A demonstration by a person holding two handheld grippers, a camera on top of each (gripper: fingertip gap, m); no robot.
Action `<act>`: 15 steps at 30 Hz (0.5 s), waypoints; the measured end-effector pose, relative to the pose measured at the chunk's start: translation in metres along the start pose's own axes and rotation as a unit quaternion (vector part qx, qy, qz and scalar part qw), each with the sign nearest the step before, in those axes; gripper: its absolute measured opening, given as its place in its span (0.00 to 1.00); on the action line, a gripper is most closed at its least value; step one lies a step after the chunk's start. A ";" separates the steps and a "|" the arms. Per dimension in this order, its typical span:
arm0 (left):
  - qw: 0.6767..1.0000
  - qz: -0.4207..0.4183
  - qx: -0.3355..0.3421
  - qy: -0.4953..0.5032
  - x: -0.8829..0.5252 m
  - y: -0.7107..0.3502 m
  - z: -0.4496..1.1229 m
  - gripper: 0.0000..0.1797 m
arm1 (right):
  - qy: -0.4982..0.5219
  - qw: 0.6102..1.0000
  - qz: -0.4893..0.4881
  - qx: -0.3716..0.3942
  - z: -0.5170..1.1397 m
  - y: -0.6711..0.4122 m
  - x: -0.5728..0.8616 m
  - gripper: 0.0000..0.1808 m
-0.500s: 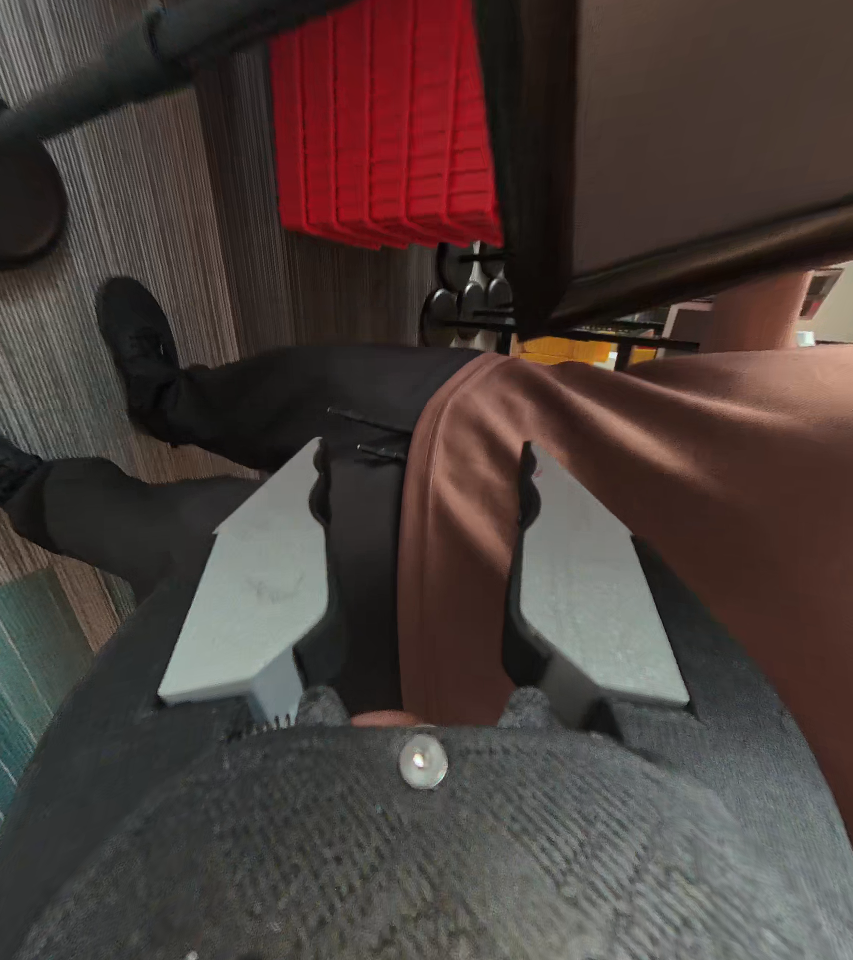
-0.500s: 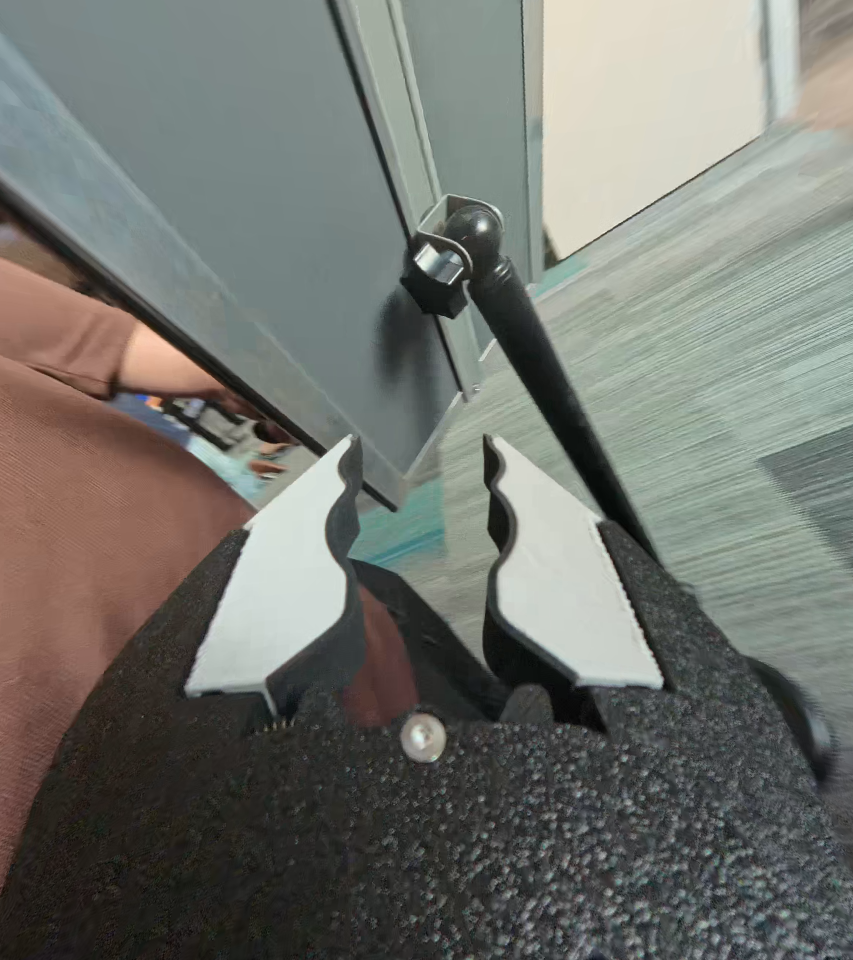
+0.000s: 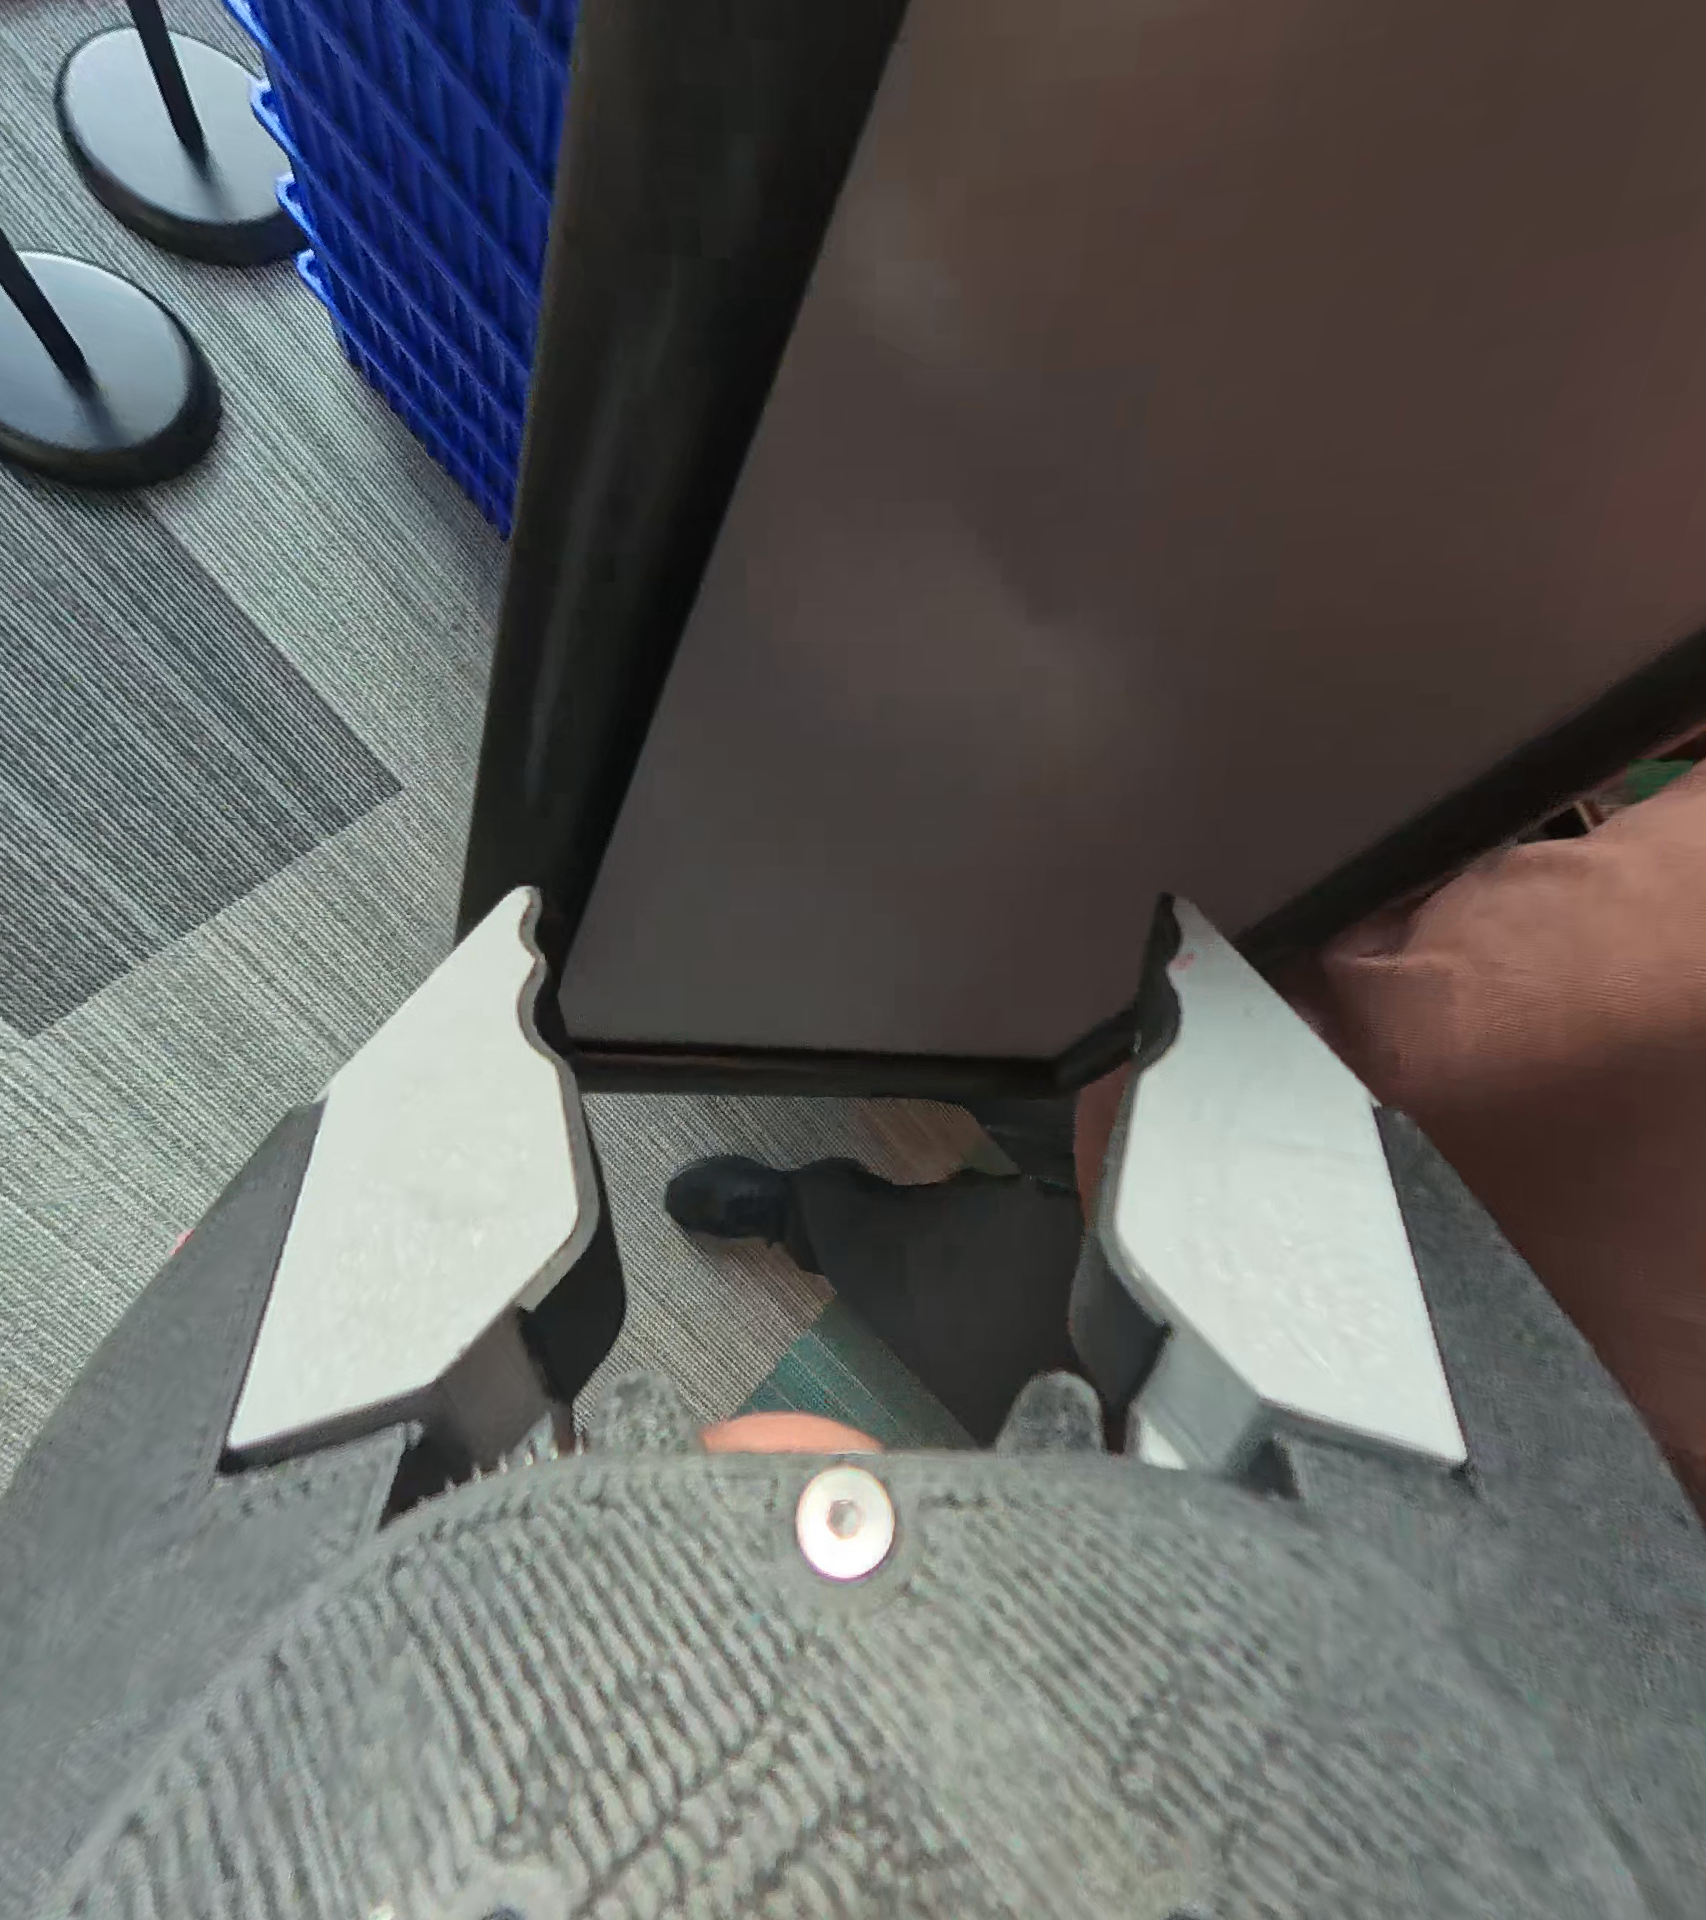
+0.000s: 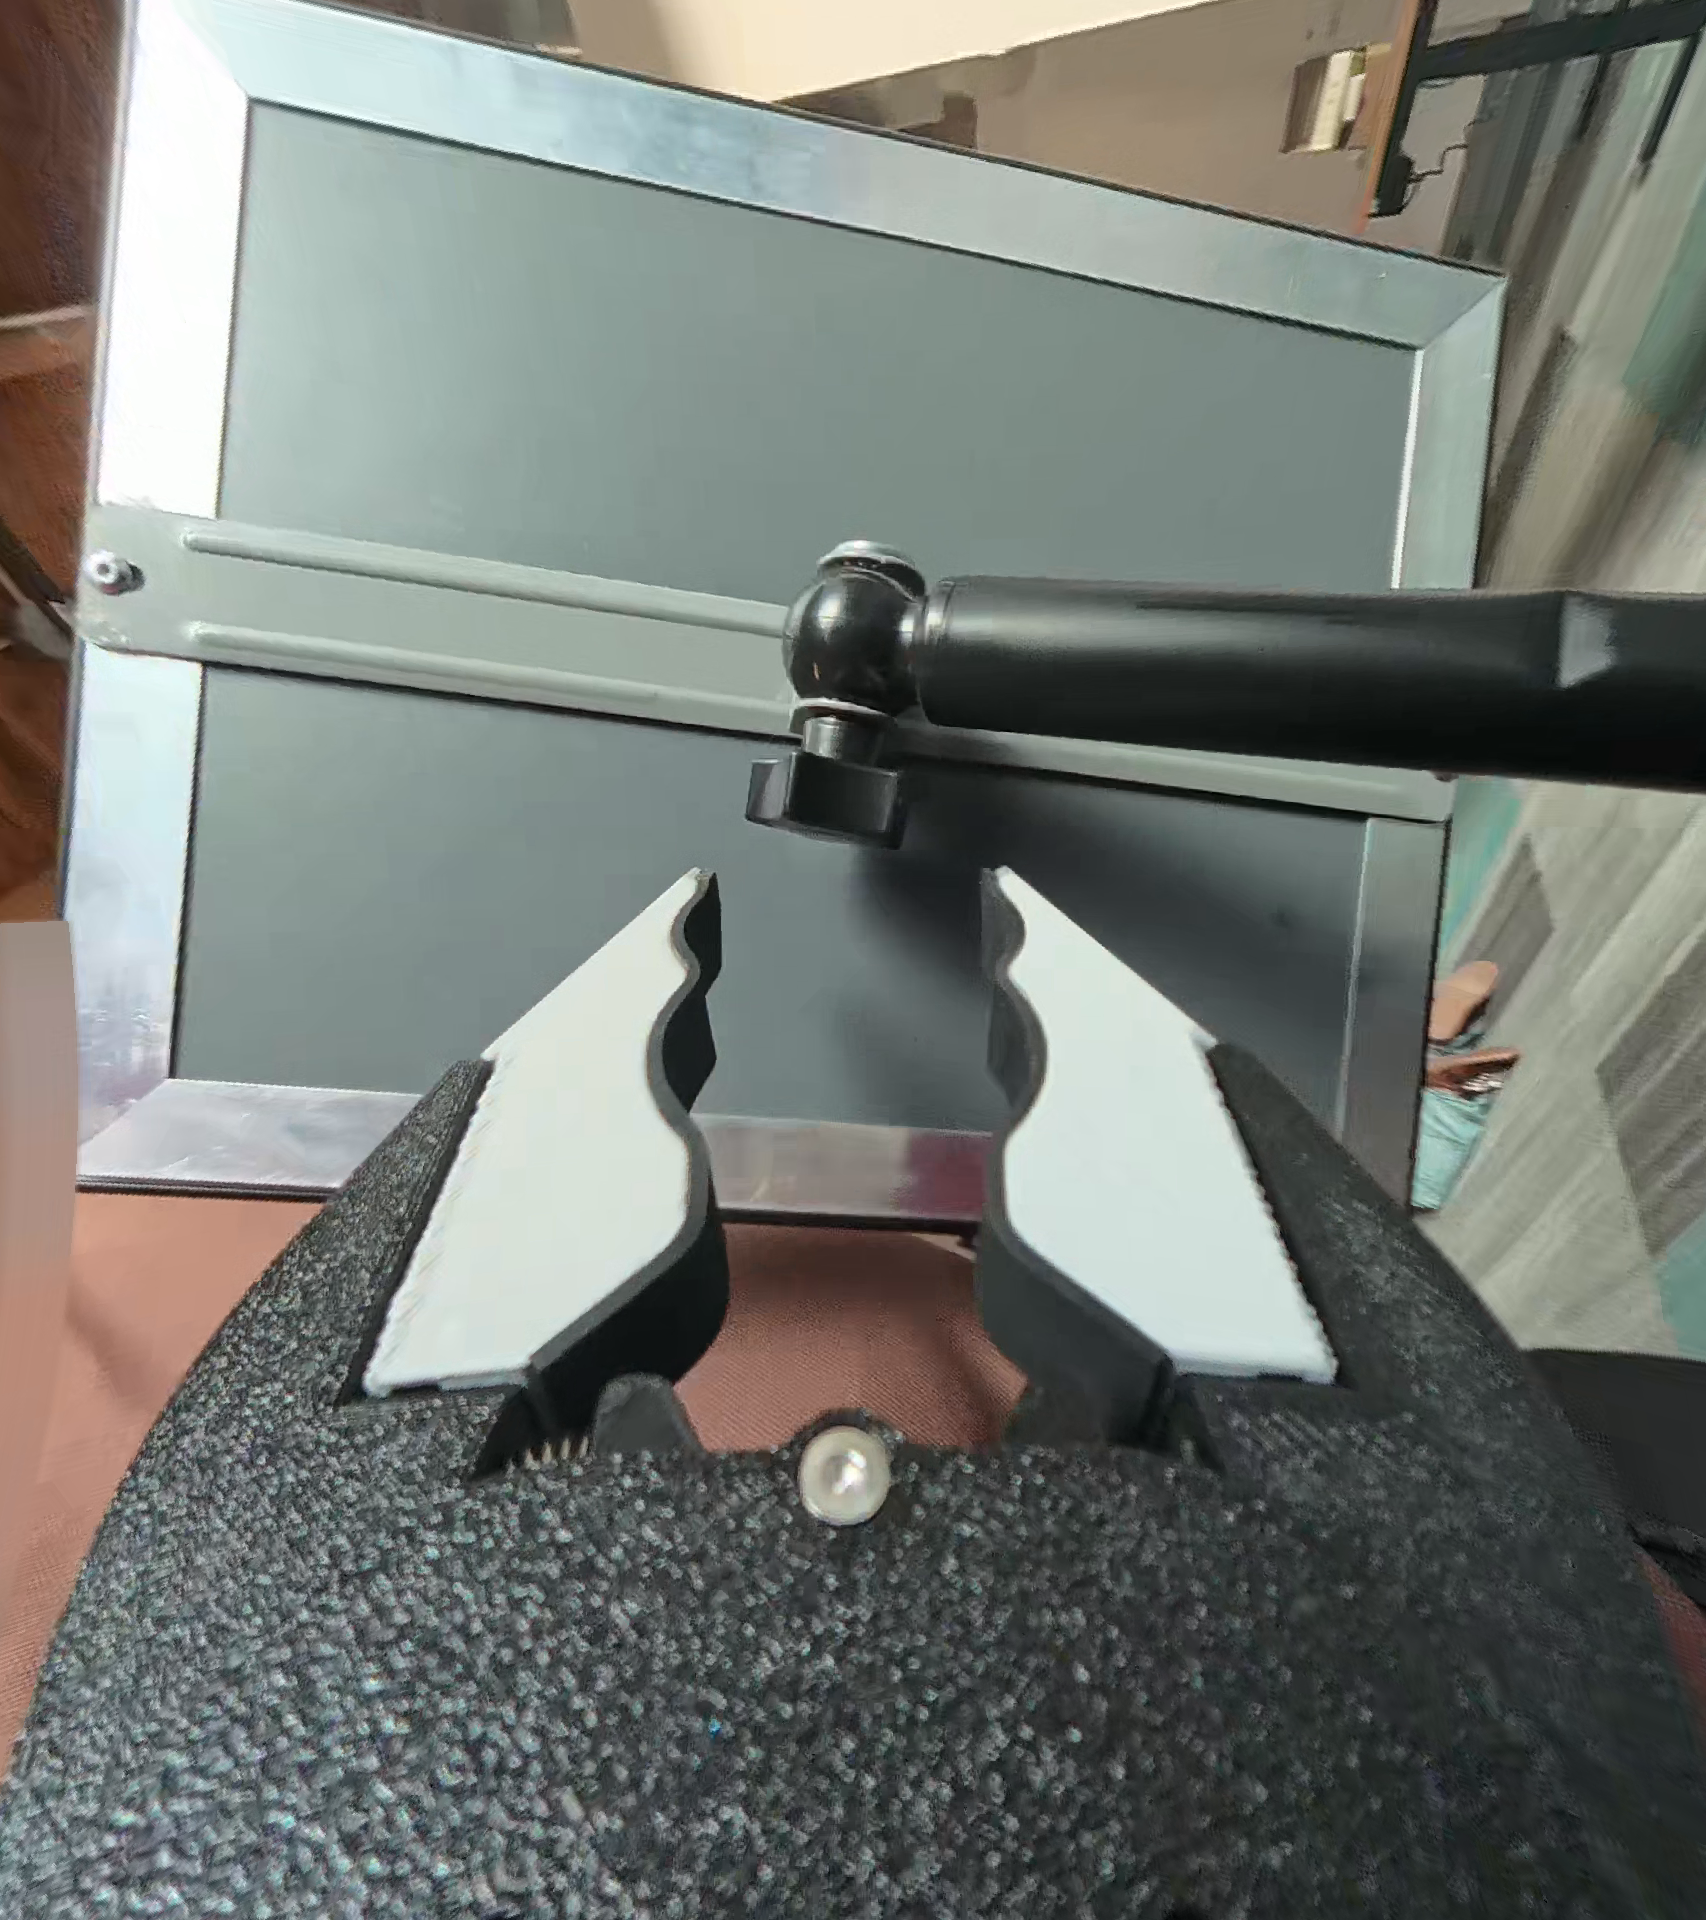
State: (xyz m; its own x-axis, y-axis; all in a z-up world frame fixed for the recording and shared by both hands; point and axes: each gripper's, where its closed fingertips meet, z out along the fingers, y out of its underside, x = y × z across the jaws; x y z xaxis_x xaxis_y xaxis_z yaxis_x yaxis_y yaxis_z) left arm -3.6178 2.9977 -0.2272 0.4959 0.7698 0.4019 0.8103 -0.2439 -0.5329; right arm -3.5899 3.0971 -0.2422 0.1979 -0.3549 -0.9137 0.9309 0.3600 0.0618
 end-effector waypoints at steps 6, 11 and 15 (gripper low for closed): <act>0.992 -0.010 -0.004 0.128 0.000 -0.023 0.003 0.36 | -0.055 0.997 0.042 0.030 0.010 -0.009 -0.005 0.16; 0.987 -0.012 0.005 0.163 -0.008 -0.031 -0.002 0.25 | -0.066 0.994 0.056 0.068 0.010 -0.021 -0.005 0.15; 0.976 -0.015 -0.002 0.216 -0.002 -0.034 0.000 0.15 | -0.060 0.996 0.041 0.052 0.010 -0.018 -0.003 0.12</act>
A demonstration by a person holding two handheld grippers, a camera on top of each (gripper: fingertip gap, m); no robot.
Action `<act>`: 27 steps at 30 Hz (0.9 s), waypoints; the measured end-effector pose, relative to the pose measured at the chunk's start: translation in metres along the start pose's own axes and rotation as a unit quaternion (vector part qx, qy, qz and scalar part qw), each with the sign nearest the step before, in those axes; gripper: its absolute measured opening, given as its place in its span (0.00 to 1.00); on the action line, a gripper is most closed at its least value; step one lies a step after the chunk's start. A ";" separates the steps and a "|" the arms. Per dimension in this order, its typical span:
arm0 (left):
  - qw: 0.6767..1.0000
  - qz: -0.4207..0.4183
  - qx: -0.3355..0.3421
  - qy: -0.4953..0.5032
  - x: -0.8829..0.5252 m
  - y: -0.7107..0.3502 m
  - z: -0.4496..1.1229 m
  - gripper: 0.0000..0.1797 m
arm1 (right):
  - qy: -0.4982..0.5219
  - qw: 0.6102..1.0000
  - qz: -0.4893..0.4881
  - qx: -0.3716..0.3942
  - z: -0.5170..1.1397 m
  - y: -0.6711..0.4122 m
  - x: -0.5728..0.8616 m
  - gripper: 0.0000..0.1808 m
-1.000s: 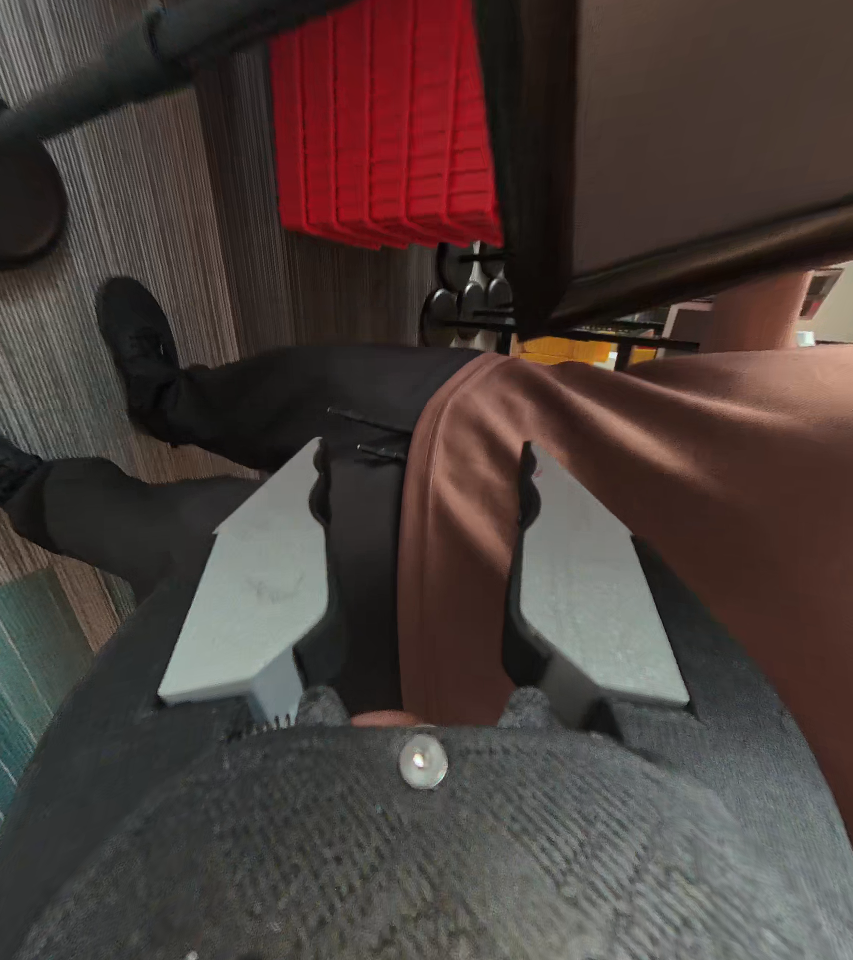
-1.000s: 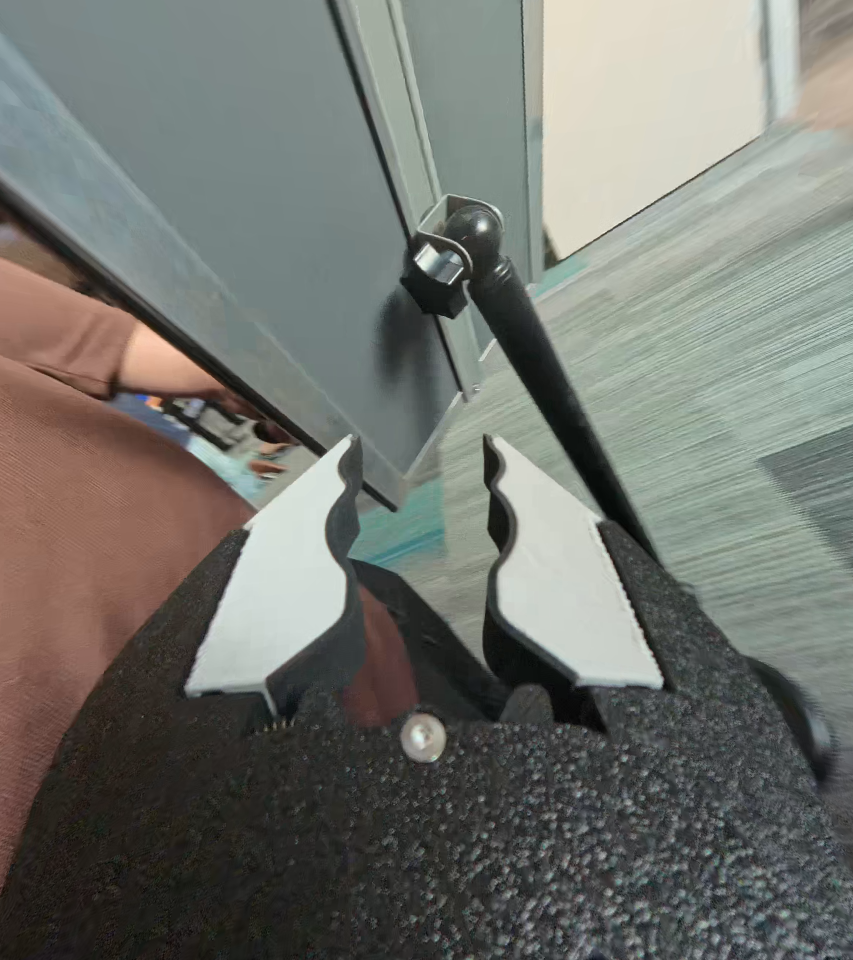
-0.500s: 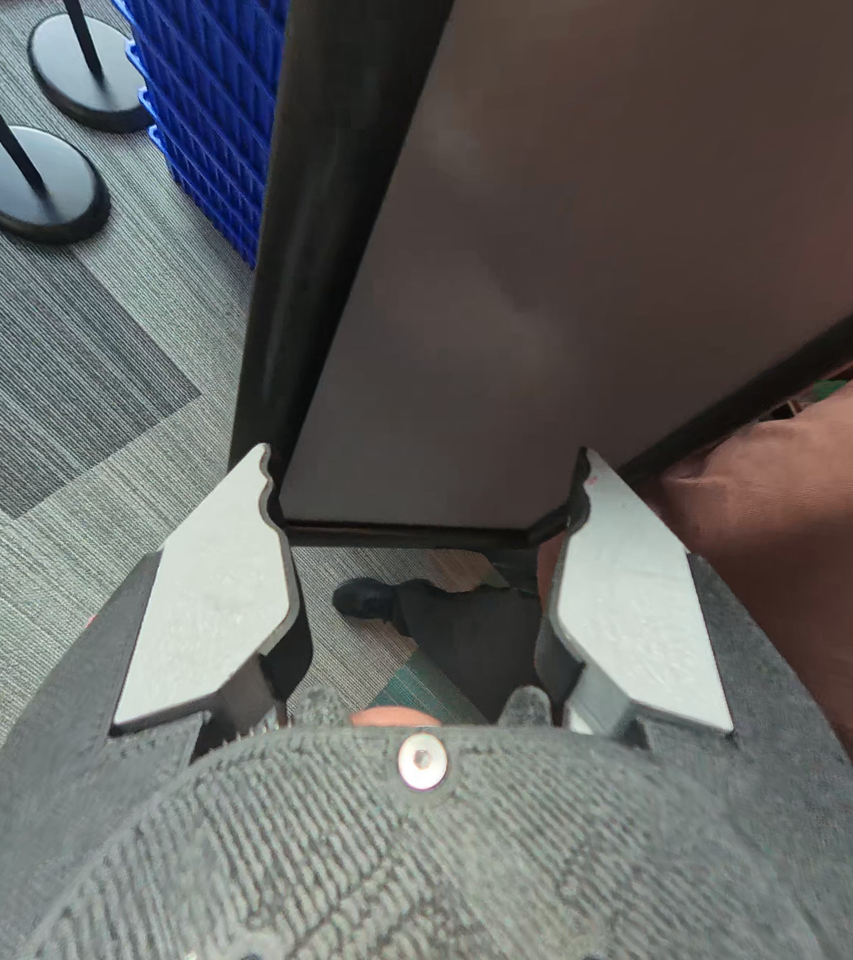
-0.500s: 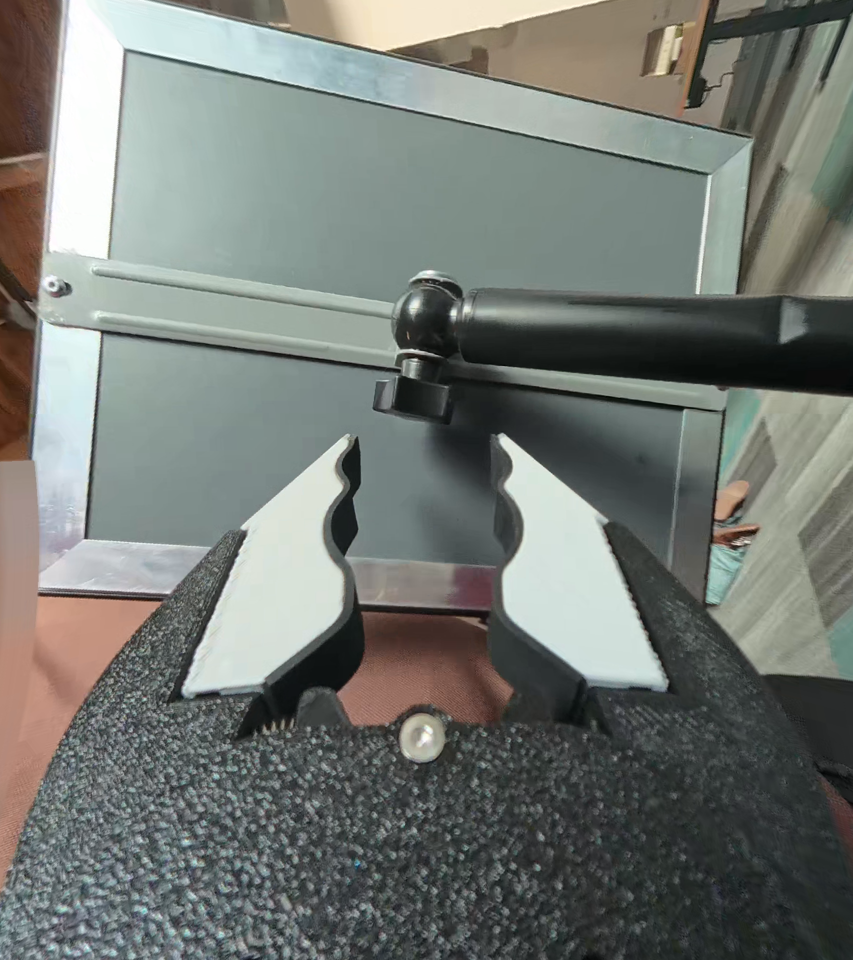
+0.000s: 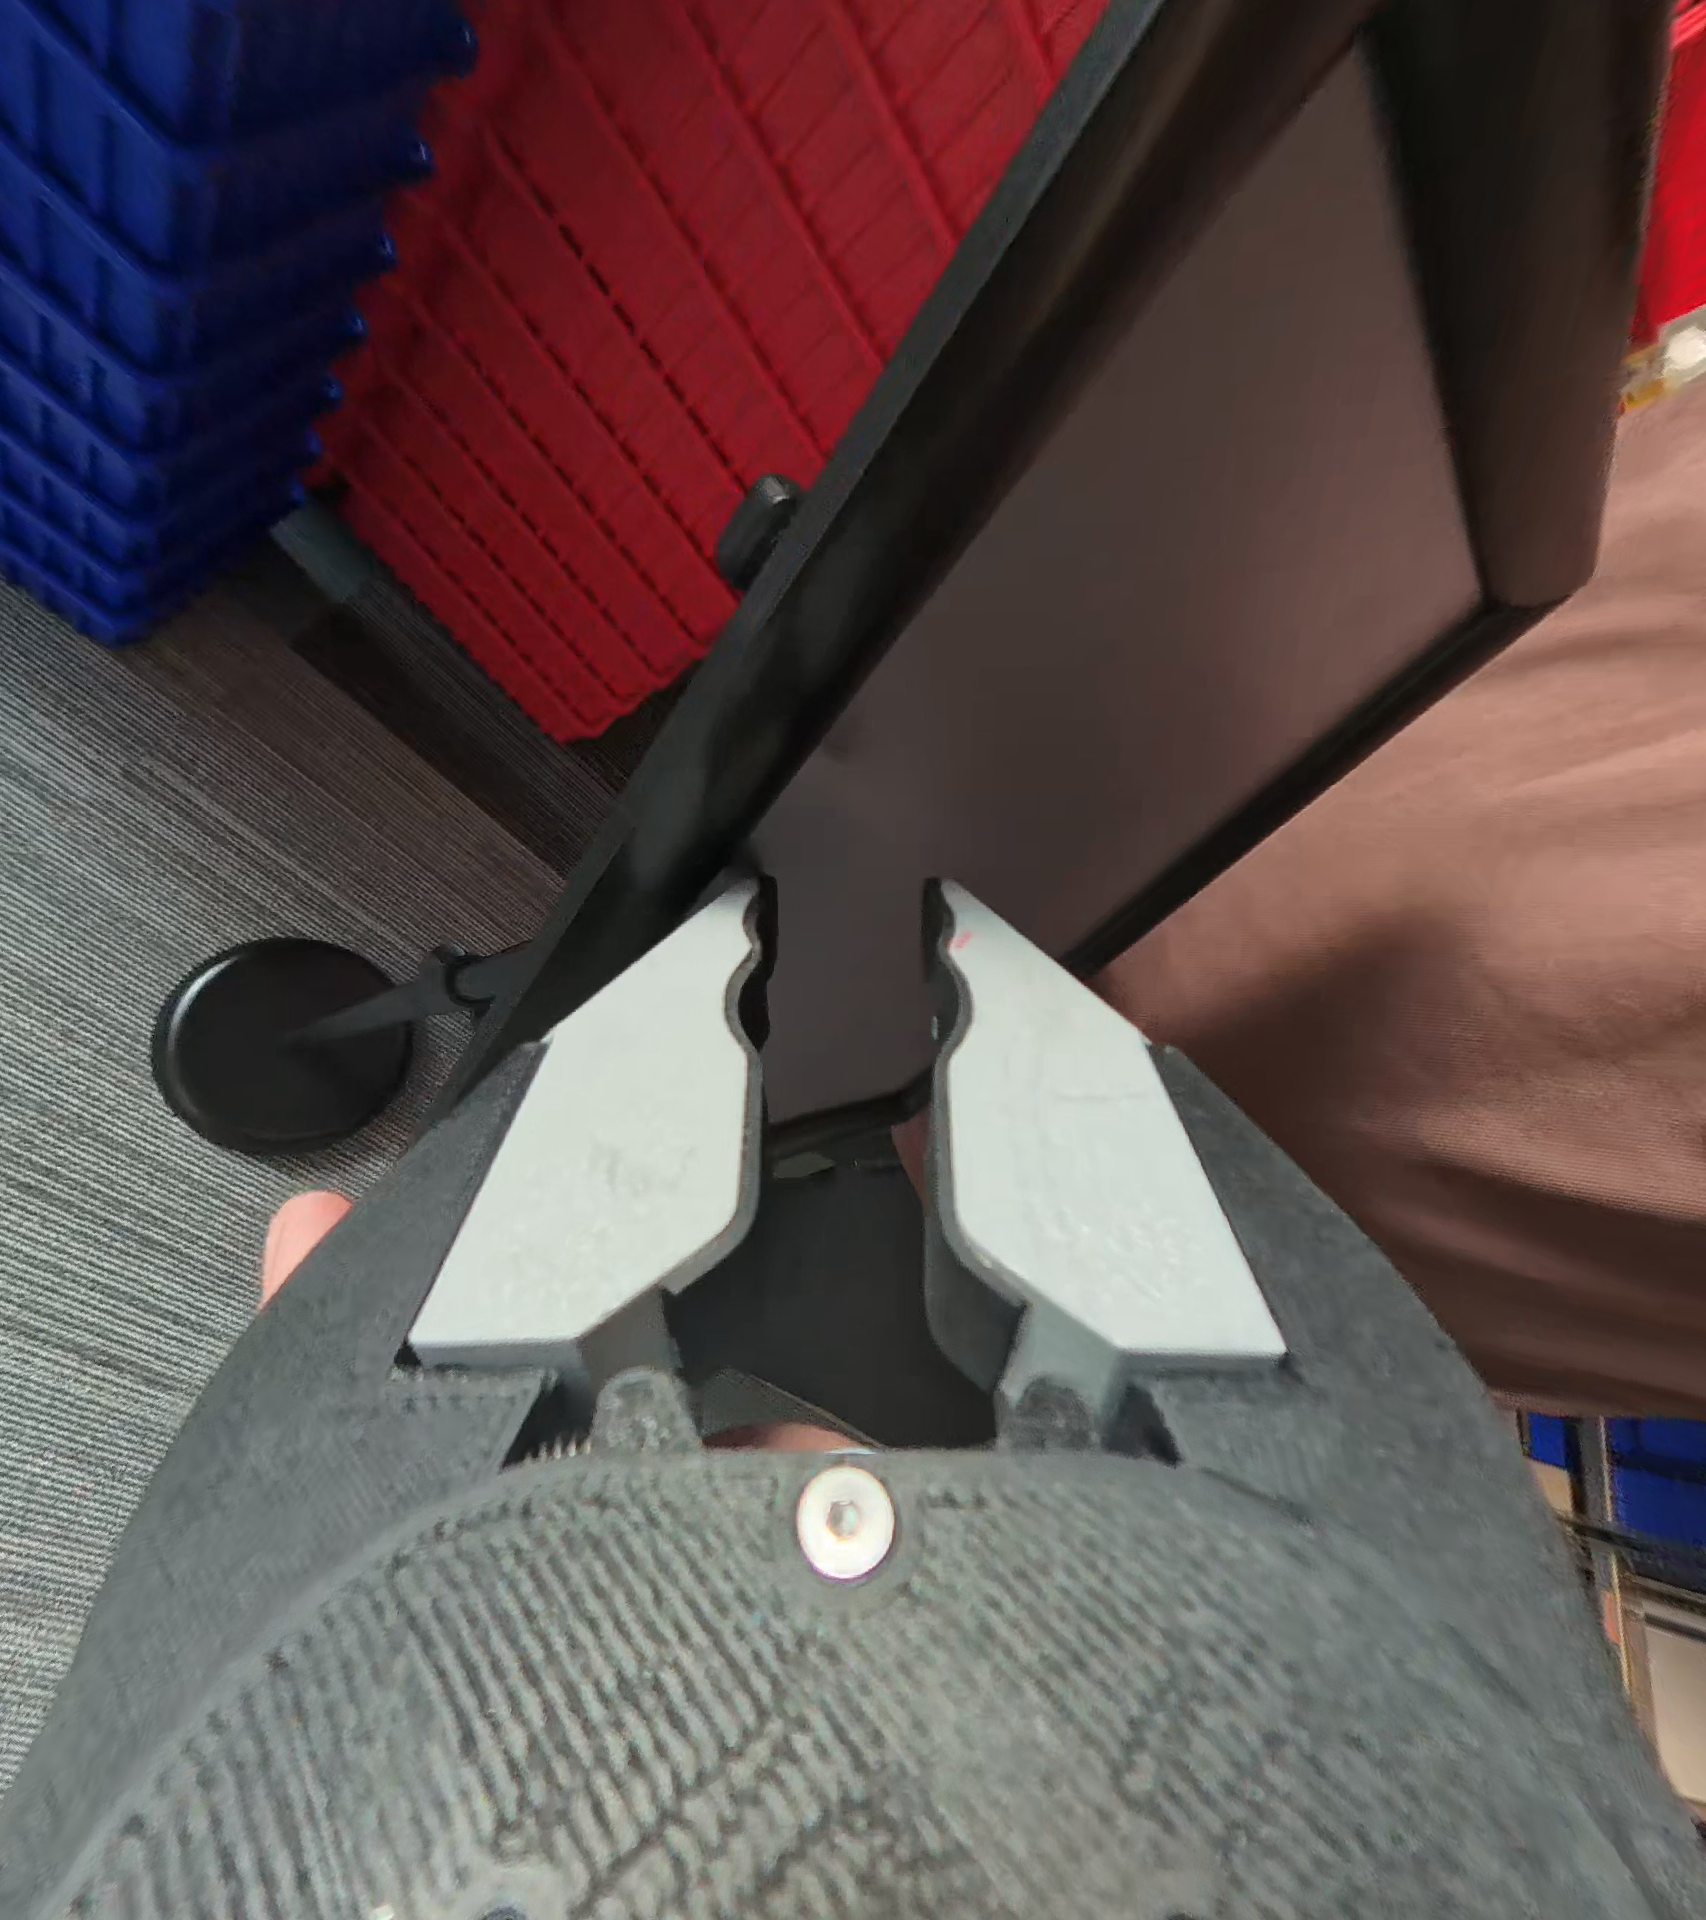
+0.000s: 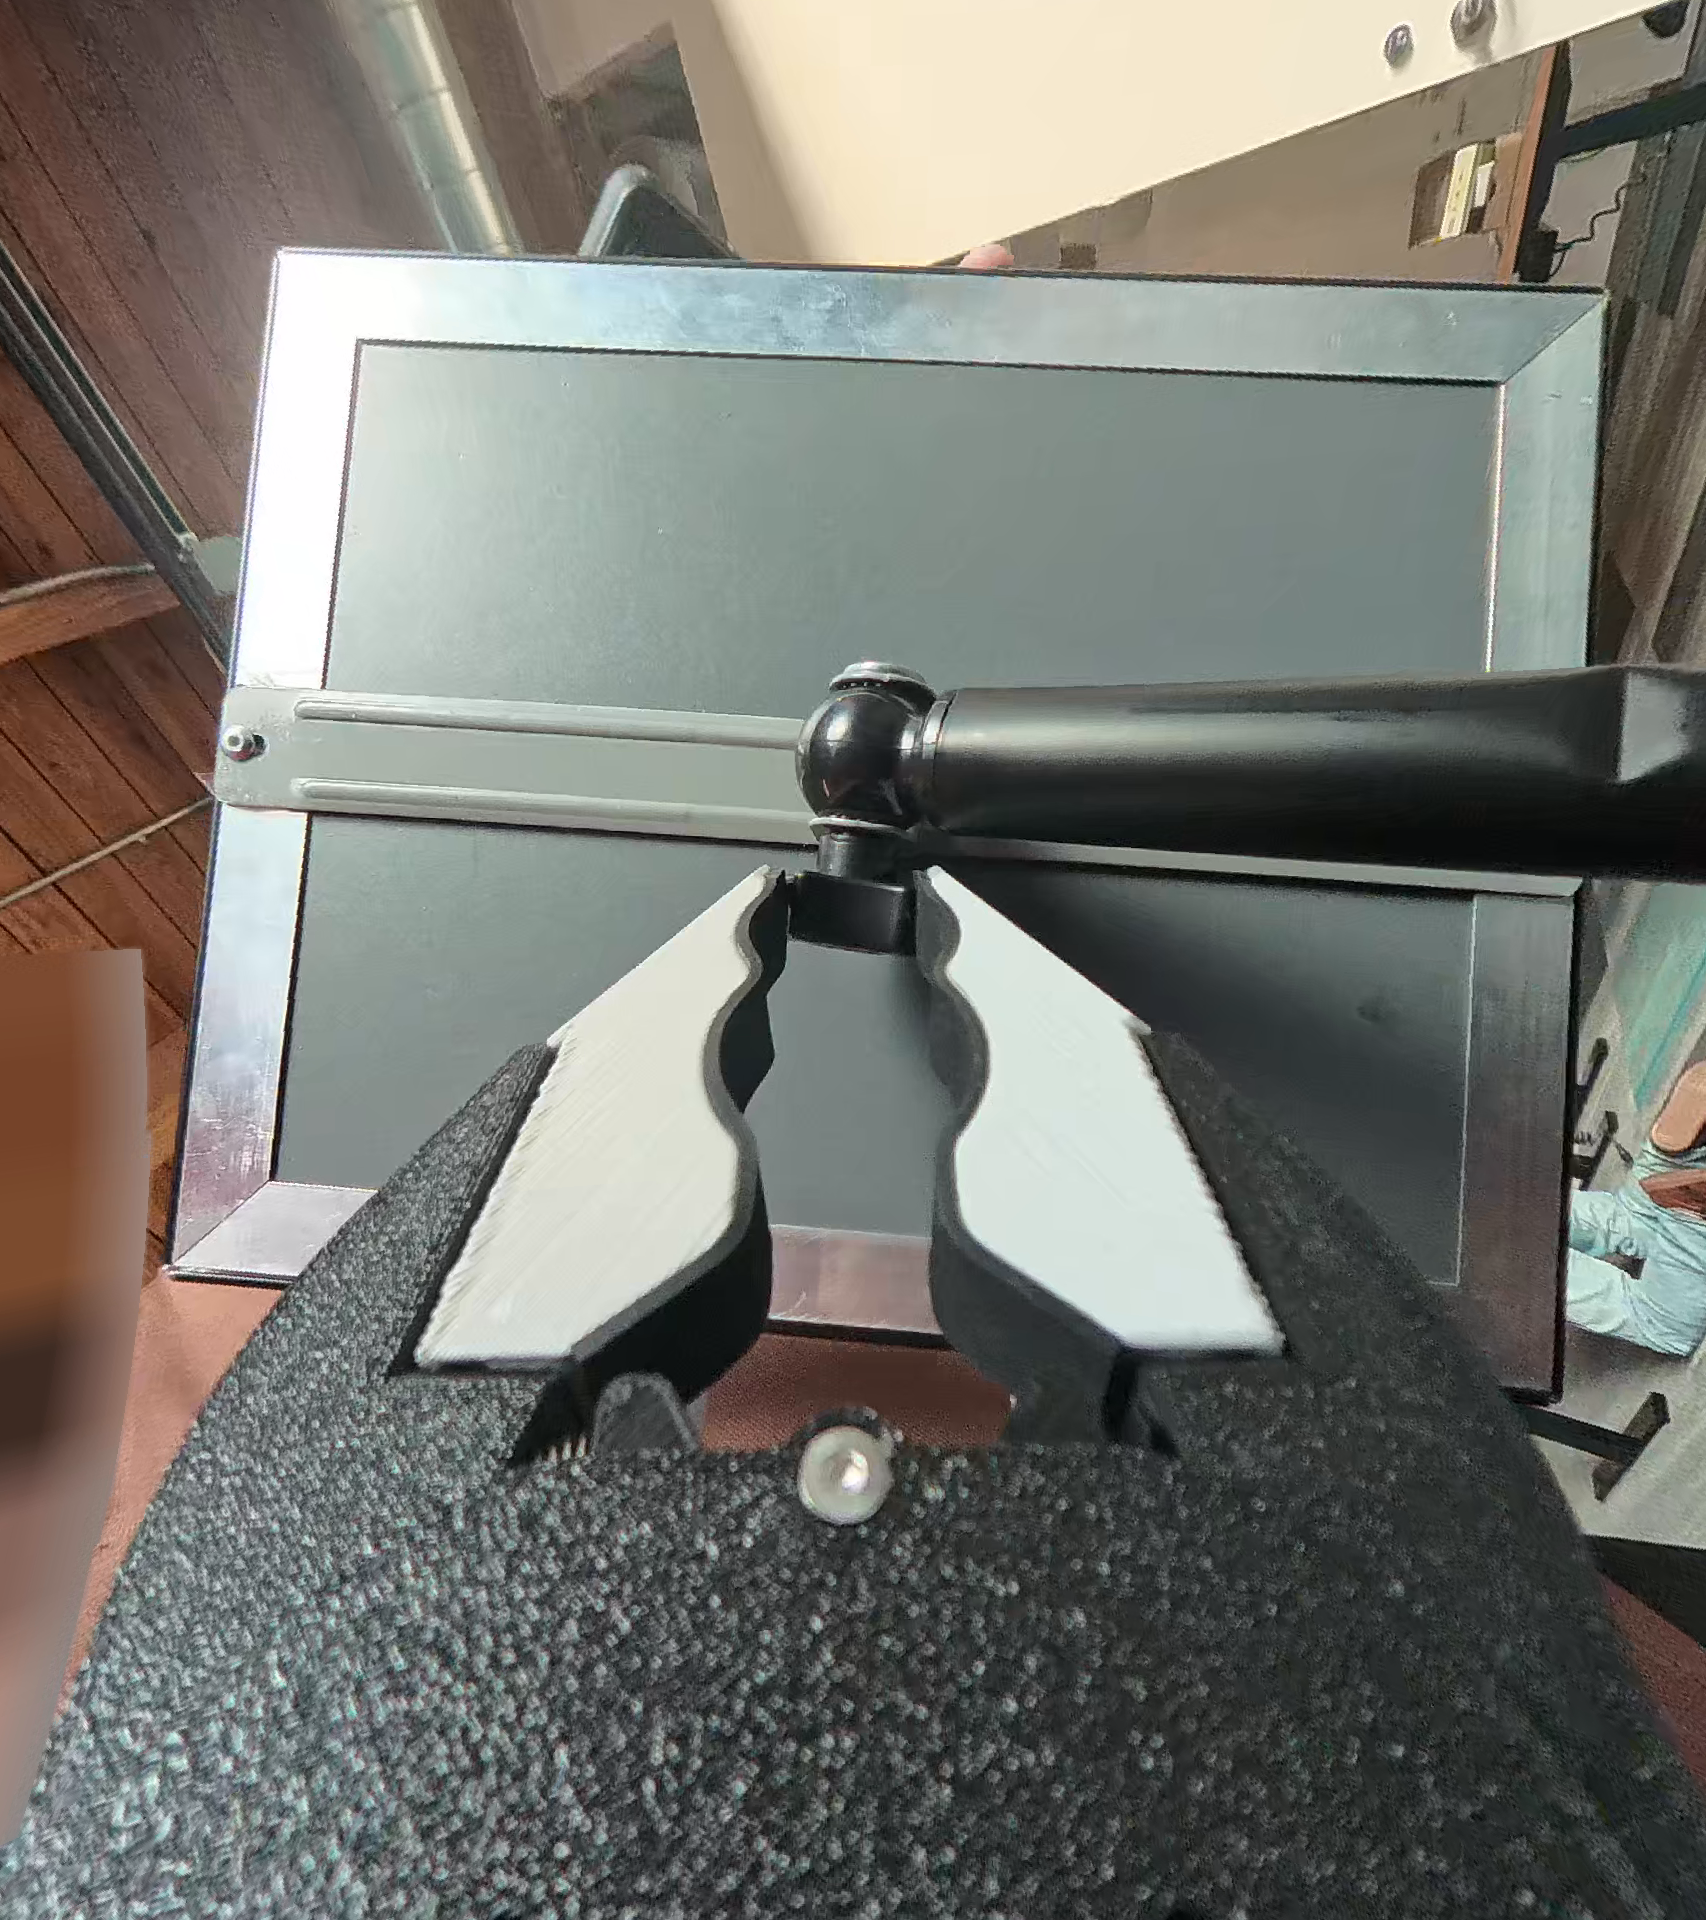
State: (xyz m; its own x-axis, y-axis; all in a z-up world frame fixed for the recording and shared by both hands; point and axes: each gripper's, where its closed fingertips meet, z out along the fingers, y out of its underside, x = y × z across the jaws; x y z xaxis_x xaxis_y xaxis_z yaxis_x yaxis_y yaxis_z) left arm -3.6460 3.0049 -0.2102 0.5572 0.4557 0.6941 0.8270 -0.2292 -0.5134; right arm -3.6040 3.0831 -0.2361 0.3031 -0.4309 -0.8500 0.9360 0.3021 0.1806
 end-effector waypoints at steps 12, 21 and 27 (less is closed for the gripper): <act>0.992 0.024 -0.039 0.120 0.022 -0.024 -0.005 0.10 | -0.041 0.998 0.024 -0.036 0.001 0.007 0.001 0.18; 0.978 0.034 -0.054 0.200 0.038 -0.021 0.009 0.00 | -0.073 0.996 0.028 -0.029 0.007 0.008 -0.001 0.17; 0.981 0.032 -0.050 0.182 0.031 -0.022 0.003 0.00 | 0.036 0.995 -0.079 -0.049 0.010 0.002 0.002 0.15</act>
